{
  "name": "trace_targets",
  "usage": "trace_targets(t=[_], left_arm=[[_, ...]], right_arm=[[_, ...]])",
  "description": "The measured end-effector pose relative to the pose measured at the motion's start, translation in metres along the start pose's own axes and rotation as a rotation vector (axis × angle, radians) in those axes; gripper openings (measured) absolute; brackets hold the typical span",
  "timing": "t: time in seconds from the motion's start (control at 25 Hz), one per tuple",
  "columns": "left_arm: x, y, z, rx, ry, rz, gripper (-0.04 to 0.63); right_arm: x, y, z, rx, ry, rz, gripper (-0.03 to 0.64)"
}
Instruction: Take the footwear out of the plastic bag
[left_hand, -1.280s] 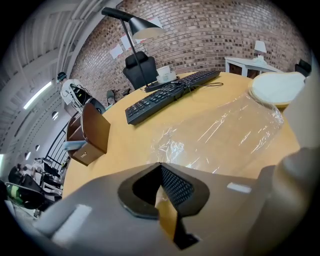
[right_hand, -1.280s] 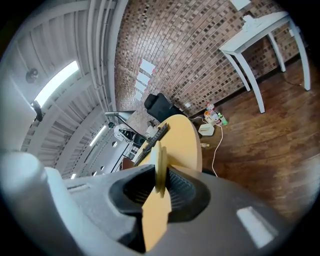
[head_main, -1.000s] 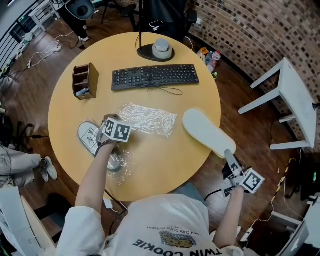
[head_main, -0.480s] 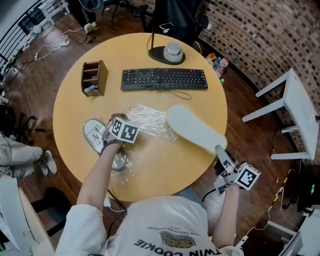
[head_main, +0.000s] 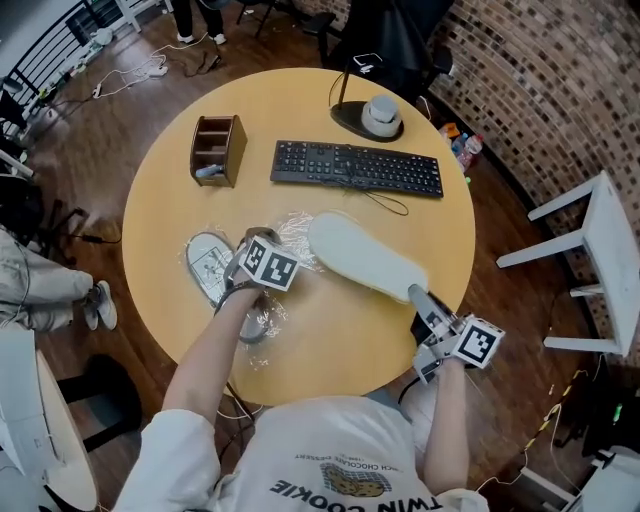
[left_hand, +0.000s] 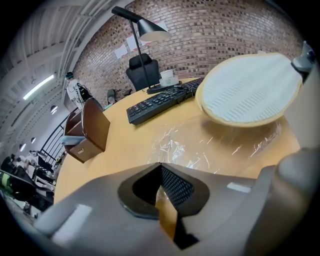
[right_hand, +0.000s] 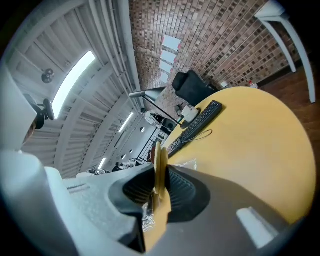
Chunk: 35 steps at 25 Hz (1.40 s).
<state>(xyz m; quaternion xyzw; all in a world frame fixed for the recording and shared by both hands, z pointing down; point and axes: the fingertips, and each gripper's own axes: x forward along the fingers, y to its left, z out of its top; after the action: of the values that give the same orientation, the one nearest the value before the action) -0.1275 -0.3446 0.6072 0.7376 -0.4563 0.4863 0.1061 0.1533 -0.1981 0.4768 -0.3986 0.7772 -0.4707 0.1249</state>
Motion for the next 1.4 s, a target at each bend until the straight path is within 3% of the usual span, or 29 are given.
trace_targets(t=[0.4, 0.64, 1.0, 1.16, 1.28, 1.4], left_arm=[[-0.001, 0.004, -0.002, -0.021, 0.001, -0.014, 0.006], [-0.019, 0.015, 0.003, -0.092, -0.05, -0.003, 0.006], [-0.042, 0.017, 0.007, -0.128, -0.108, 0.004, 0.006], [-0.054, 0.017, 0.013, -0.13, -0.137, 0.01, 0.006], [-0.061, 0.015, 0.015, -0.135, -0.155, 0.007, 0.006], [-0.066, 0.01, 0.02, -0.134, -0.171, -0.004, 0.006]], right_arm=[[0.059, -0.009, -0.017, 0.094, 0.068, 0.088, 0.064], [0.073, -0.019, -0.022, 0.124, 0.086, 0.101, 0.064], [0.095, -0.029, -0.032, 0.176, 0.111, 0.126, 0.064], [0.1, -0.037, -0.035, 0.129, 0.128, 0.059, 0.066], [0.089, -0.058, -0.047, 0.201, 0.137, -0.151, 0.069], [0.095, -0.058, -0.046, 0.108, 0.142, -0.159, 0.081]])
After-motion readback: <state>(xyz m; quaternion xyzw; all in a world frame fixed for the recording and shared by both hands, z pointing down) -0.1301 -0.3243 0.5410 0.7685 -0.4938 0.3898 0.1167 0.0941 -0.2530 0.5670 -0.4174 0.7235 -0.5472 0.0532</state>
